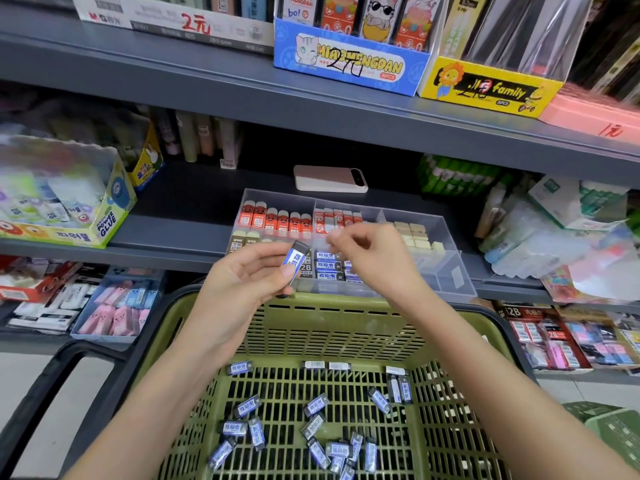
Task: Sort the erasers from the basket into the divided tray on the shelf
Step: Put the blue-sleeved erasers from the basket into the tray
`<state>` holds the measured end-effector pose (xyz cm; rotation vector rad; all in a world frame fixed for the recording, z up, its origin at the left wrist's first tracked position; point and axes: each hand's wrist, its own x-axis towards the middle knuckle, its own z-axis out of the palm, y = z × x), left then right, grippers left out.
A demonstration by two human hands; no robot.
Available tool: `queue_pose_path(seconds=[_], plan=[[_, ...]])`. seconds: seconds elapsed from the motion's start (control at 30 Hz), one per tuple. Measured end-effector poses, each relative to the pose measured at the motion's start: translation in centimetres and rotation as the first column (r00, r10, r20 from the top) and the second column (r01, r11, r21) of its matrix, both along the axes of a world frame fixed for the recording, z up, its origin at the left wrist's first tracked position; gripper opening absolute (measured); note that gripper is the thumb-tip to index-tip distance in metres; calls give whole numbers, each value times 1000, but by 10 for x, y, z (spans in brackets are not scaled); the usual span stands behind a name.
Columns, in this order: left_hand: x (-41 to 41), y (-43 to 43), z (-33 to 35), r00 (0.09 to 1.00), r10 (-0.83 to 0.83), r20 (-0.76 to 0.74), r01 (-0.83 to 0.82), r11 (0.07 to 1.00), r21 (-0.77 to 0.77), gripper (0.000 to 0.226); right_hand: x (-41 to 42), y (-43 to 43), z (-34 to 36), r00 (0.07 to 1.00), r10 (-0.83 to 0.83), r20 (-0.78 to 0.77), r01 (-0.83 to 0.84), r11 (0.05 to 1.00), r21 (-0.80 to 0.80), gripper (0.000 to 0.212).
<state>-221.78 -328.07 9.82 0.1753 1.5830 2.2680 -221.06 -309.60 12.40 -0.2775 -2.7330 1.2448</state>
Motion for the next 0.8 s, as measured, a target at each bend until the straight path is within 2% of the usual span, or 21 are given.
queue_pose_path(seconds=[0.07, 0.1, 0.2, 0.27, 0.3, 0.37, 0.43, 0.5, 0.57, 0.7, 0.8], plan=[[1, 3, -1, 998, 17, -57, -20, 999, -41, 34, 12, -10, 14, 989, 144, 33, -131, 958, -255, 24], [3, 7, -1, 996, 30, -87, -34, 998, -53, 34, 17, -13, 17, 980, 195, 39, -174, 934, -312, 17], [8, 16, 2, 979, 52, -196, -70, 994, -86, 29, 21, -12, 19, 978, 209, 20, -184, 896, -405, 7], [10, 19, 1, 941, 44, -337, -122, 969, -213, 23, 15, 3, 21, 987, 159, 18, -133, 880, -455, 6], [10, 19, -1, 893, 17, -451, -185, 925, -332, 20, 11, 16, 23, 992, 122, 24, -100, 893, -438, 9], [12, 20, -5, 722, -95, -686, -396, 756, -521, 17, 1, 41, 26, 994, 98, 43, -80, 949, -306, 19], [14, 21, -12, 609, -230, -759, -483, 651, -585, 30, -8, 59, 26, 981, 157, 116, -145, 984, -102, 23], [16, 22, -18, 574, -332, -749, -493, 591, -639, 37, -16, 67, 19, 946, 188, 264, -218, 972, 91, 22], [15, 21, -23, 543, -397, -739, -514, 538, -668, 38, -21, 68, 12, 899, 222, 379, -313, 929, 198, 18], [12, 19, -25, 548, -408, -731, -518, 520, -679, 35, -26, 60, 6, 853, 302, 425, -469, 800, 374, 14], [11, 20, -25, 562, -403, -722, -510, 518, -686, 36, -26, 53, 1, 808, 374, 456, -559, 732, 389, 16]])
